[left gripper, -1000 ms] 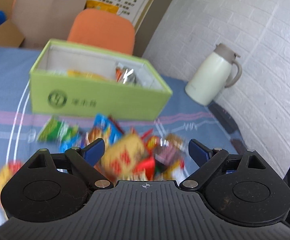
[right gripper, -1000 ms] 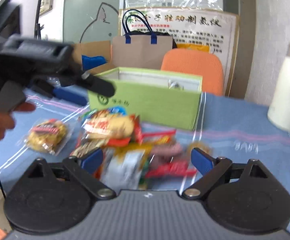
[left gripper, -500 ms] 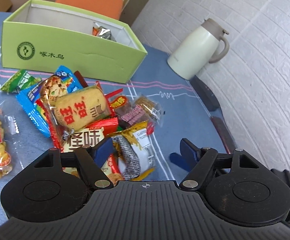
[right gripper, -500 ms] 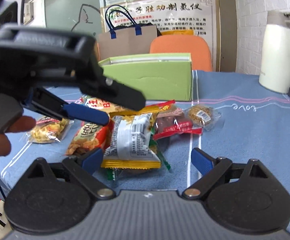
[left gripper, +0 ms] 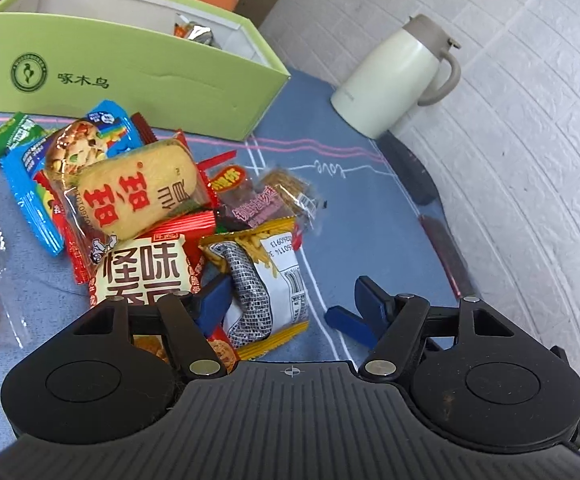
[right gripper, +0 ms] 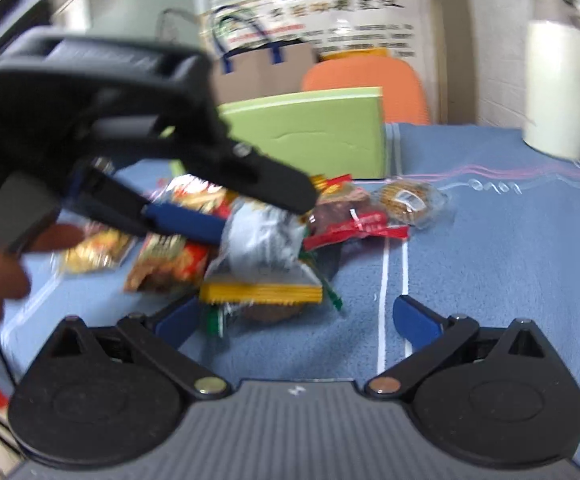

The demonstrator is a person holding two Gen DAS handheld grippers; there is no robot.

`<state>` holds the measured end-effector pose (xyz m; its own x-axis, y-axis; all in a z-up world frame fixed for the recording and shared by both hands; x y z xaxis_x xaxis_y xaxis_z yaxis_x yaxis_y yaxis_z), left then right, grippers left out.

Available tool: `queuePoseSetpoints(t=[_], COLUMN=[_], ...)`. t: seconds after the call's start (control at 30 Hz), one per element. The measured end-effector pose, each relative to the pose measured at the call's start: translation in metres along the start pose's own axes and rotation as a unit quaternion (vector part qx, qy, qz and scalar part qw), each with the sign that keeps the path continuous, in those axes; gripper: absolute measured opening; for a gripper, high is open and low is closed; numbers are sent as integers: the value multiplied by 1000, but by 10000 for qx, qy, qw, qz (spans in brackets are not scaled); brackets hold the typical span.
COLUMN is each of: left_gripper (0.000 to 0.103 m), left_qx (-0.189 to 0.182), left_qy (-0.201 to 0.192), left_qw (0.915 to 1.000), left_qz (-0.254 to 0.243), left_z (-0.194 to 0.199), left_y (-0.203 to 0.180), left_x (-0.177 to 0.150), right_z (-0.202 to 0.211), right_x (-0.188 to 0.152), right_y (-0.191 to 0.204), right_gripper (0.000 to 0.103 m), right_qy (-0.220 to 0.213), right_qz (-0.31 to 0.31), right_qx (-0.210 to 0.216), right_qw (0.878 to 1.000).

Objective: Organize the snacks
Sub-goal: 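Grasp the white-and-yellow wrapped snack with the left gripper, then place the wrapped snack into the green box and open the left gripper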

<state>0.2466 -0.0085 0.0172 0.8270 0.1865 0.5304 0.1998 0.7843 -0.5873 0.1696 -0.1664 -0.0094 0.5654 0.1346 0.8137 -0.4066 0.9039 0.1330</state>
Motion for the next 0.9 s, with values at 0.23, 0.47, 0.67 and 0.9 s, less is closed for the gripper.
queuePoseSetpoints(t=[0.23,0.47,0.67,0.9], left_gripper=[41,23,21,21], left_qx=[3,-34,-78,-288], left_qy=[148,213,241,20], left_qw=[9999,9997,9994,9985], left_qz=[-23,-135,-217,-460], left_z=[-13,-9,5,20], left_y=[-1,0,-12,-34], left_x=[6,-9,-29,-15], right_z=[1,6,30,42], right_x=[26,17,5,32], right_y=[11,12,25,24], right_gripper=[101,55,55,56], right_qy=[-212,-71,-124,-371], right_qz=[436,414,457,628], right_qx=[-114,75,-57,-224], right_qw=[9988,9991,9989,9971])
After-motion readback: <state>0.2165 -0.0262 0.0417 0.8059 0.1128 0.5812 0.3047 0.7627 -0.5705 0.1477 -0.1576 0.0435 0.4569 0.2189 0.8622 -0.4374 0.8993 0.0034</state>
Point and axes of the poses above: each gripper's, at about its wrist camera, not at the fingertips, and z roughly against the way its jaws point, y to its left, x to its top, the point moved 1 cm from there along -z, roughly the way its jaws point, and after that the axes turned 3 degrees about z, right-handed, at the moved point
